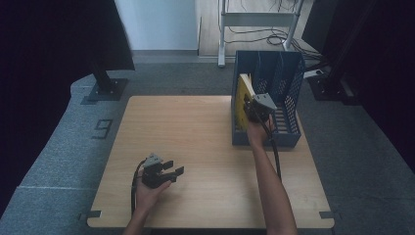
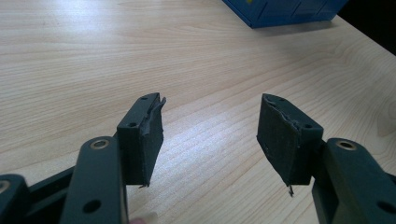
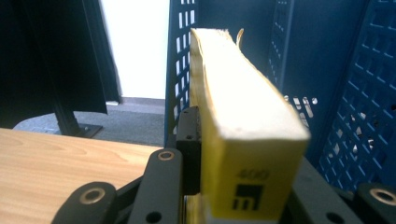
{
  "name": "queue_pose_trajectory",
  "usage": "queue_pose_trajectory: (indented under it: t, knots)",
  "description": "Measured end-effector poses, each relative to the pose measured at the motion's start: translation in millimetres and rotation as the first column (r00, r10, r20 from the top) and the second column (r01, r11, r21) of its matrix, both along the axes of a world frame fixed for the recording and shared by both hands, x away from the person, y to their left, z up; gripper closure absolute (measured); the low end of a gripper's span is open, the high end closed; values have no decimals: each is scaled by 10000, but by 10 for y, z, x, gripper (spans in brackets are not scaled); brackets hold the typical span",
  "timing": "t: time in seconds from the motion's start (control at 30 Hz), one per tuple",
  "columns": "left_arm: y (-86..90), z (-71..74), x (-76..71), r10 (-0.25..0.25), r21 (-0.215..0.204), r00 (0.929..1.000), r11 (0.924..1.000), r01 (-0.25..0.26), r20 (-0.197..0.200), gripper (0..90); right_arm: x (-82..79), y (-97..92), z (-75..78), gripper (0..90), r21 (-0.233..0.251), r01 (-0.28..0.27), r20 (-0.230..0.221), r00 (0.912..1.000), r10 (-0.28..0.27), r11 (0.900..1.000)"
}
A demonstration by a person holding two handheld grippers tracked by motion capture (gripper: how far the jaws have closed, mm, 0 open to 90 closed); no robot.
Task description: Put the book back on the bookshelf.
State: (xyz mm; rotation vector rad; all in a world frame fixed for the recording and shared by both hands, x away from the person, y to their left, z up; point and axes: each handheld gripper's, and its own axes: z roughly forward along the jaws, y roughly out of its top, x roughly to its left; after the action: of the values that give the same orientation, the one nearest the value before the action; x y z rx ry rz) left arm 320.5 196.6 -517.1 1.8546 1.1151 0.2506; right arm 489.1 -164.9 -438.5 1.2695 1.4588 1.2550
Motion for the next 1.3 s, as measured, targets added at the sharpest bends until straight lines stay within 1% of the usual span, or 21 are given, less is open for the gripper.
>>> queue_pose_trajectory:
  t: [0.13,0.23,0.33,0.4,0.47,0.5,0.57,0.67,0.73,0.8,0.83,0.9,1.13,1.27,1.3]
  knots:
    - [-16,-5,-1,-48,47,10000,10000,48,-31,403,-40,-6,-2,727,-51,-227,-8,9997,227,9997]
    - [-24,-6,-5,-69,62,10000,10000,70,-24,401,-45,26,9,721,-346,-336,-65,9994,334,9988]
    - [-16,-4,-3,-62,45,10000,10000,62,-32,401,-34,36,19,716,-390,-384,-139,9992,379,9985]
    - [-8,-1,-3,-47,19,10000,10000,47,-34,402,-20,31,42,708,-363,-465,-270,9986,455,9983]
    - [-6,2,-4,-41,-13,10000,10000,41,-17,403,3,15,87,692,-255,-663,-631,9959,646,9975]
    - [-8,2,-4,-49,-21,10000,10000,49,-19,403,10,9,105,686,-250,-720,-710,9950,701,9971]
    - [-15,0,-5,-78,-27,10000,10000,77,-30,403,33,-2,155,664,-223,-810,-740,9941,791,9965]
    - [-12,2,-7,-102,-2,9999,9999,102,-19,403,67,-2,202,647,-305,-878,-858,9927,849,9957]
    - [-6,4,-6,-81,-11,10000,10000,81,-17,403,90,4,212,648,-352,-920,-1003,9911,881,9951]
    - [1,5,-6,-75,-25,10000,10000,74,-16,403,107,11,202,692,-422,-888,-1155,9898,834,9952]
    - [3,5,-6,-69,-37,10000,10000,69,-10,403,110,10,194,707,-376,-886,-1220,9890,835,9954]
    - [4,4,-5,-66,-39,10000,10000,65,-17,403,111,3,194,733,-303,-805,-1239,9894,762,9963]
    - [1,2,-5,-58,-43,10000,10000,58,-26,404,108,9,204,744,-516,-777,-1271,9894,706,9956]
    - [-4,-9,-2,-62,-29,10000,10000,62,-52,405,101,36,196,745,-645,-661,-1146,9917,584,9957]
    - [-6,-11,-1,-60,-28,10000,10000,59,-58,406,103,48,195,745,-749,-627,-1077,9927,544,9952]
